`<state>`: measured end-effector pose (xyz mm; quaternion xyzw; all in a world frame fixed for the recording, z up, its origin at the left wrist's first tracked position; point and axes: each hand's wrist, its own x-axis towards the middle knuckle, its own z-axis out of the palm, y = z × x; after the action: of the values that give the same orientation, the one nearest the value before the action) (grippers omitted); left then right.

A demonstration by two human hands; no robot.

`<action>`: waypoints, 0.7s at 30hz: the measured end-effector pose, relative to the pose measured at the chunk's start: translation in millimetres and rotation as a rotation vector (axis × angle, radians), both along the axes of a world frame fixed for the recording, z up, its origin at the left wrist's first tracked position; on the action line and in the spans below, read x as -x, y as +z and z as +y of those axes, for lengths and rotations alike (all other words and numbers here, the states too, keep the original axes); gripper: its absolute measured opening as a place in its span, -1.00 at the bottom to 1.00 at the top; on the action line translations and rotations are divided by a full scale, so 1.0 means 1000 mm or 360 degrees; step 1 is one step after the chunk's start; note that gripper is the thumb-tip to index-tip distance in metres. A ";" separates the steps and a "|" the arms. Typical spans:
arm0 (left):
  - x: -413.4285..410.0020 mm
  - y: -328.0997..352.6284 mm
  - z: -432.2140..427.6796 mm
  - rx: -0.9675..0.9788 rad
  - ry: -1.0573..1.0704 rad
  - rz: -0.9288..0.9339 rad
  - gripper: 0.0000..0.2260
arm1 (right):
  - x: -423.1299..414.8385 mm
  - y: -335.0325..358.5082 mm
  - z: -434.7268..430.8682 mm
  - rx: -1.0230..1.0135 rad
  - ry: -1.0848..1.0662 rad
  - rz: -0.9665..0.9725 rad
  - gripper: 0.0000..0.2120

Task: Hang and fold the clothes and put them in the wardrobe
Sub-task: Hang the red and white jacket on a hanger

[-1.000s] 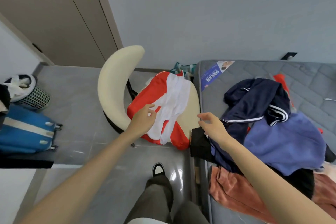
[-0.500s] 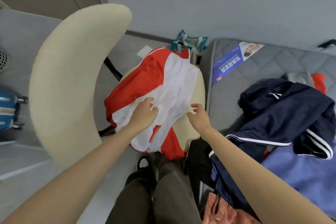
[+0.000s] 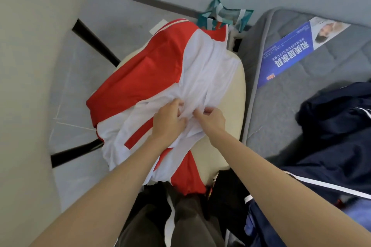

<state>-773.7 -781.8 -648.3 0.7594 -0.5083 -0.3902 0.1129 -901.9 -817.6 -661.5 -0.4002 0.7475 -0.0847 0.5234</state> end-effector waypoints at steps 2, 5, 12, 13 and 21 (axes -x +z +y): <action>-0.003 -0.001 0.007 0.0013 0.0054 0.0076 -0.74 | -0.002 -0.001 -0.002 -0.0014 0.0095 0.0012 -0.83; -0.008 0.001 0.024 0.0002 0.0024 0.0088 -0.84 | -0.002 0.006 0.008 0.0032 0.0316 0.0026 -0.84; -0.002 0.029 0.080 -0.0257 -0.0217 0.0231 -0.91 | 0.040 0.039 0.063 0.0224 0.0269 0.0389 -0.88; 0.001 0.034 0.088 -0.0293 -0.0305 0.0219 -0.93 | 0.045 0.043 0.071 0.0260 0.0218 0.0432 -0.87; -0.030 0.048 0.130 -0.0854 -0.0692 -0.0295 -0.80 | 0.083 0.059 0.099 -0.0146 0.0009 0.0543 -0.87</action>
<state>-743.7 -651.4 -599.8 0.6683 -0.5455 -0.4540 -0.2229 -984.5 -718.9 -602.7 -0.3865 0.8275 0.0201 0.4069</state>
